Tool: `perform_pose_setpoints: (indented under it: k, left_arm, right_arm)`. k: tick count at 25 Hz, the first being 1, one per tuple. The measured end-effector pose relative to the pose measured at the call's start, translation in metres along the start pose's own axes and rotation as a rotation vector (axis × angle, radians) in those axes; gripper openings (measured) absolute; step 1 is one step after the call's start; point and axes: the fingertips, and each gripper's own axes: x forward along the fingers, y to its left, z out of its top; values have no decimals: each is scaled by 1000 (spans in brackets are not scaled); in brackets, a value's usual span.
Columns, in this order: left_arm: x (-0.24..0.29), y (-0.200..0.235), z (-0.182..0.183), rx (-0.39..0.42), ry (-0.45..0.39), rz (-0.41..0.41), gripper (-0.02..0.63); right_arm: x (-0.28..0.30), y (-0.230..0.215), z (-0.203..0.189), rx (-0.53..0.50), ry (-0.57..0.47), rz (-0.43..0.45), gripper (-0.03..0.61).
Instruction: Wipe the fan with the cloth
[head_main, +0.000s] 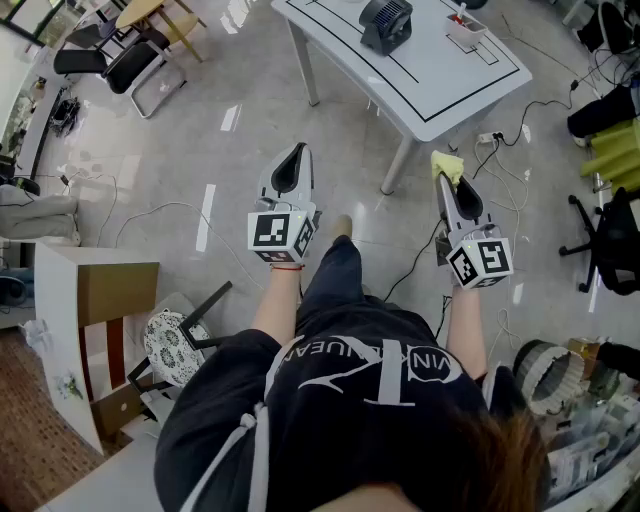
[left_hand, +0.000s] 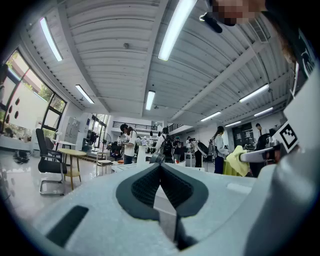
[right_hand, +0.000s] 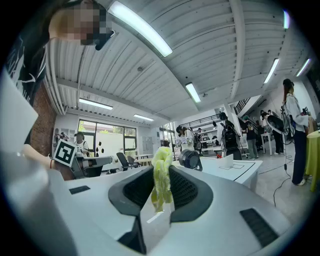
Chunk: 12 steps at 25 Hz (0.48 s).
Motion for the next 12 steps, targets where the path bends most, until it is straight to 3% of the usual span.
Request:
perform_pose_setpoints:
  k: [4,12]
  left_arm:
    - [16,1,3,38,-14,-24,5]
    - [55,5,-5,29,15,-51,5]
  right_arm:
    - [10,-7,0,-2,-7,-11,91]
    - [39,-28,-6,22,15,-20,91]
